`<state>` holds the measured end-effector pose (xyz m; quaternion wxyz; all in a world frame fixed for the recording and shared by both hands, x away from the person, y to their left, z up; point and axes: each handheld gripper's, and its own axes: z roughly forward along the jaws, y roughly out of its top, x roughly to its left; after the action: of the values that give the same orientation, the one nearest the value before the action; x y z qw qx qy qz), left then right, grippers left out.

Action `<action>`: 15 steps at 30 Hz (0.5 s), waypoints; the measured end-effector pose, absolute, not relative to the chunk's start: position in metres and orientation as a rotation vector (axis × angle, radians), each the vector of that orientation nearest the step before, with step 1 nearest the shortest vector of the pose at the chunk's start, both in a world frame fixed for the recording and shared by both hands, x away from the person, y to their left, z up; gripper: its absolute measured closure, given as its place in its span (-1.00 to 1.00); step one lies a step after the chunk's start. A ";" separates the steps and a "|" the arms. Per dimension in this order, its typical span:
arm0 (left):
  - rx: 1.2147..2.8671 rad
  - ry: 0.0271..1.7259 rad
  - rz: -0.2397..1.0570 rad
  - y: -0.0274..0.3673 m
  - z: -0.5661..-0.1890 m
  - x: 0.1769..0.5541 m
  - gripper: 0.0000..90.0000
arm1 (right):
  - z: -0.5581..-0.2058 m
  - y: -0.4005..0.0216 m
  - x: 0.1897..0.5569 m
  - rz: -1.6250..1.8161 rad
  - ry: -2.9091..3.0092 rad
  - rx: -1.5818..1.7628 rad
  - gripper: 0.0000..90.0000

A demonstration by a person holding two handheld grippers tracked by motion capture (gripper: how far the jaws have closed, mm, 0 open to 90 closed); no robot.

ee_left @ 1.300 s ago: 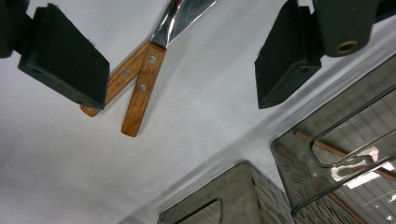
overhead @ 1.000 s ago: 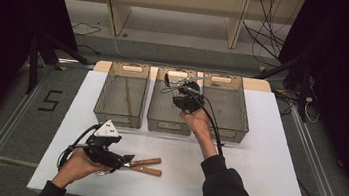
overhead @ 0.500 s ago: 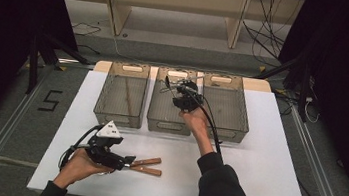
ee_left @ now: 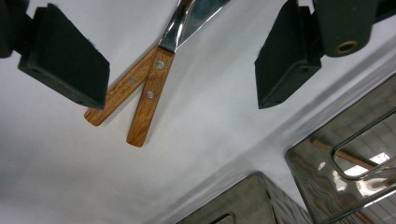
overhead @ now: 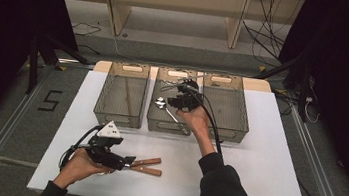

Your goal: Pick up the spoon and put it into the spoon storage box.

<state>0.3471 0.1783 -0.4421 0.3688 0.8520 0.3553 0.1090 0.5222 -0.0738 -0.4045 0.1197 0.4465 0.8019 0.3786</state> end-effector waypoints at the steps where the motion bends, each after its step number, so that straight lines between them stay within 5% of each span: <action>1: 2.188 0.911 0.278 0.178 -0.442 0.347 -0.61 | -0.402 -0.076 0.521 1.110 2.344 1.299 0.20; 15: 2.267 0.843 0.262 0.170 -0.442 0.343 -0.44 | -0.380 -0.101 0.452 1.339 2.362 1.044 -0.17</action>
<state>0.3435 0.1696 -0.4422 0.3469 0.8740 0.3250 0.1009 0.4518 -0.1012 -0.3802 0.1160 0.3563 0.8066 0.4572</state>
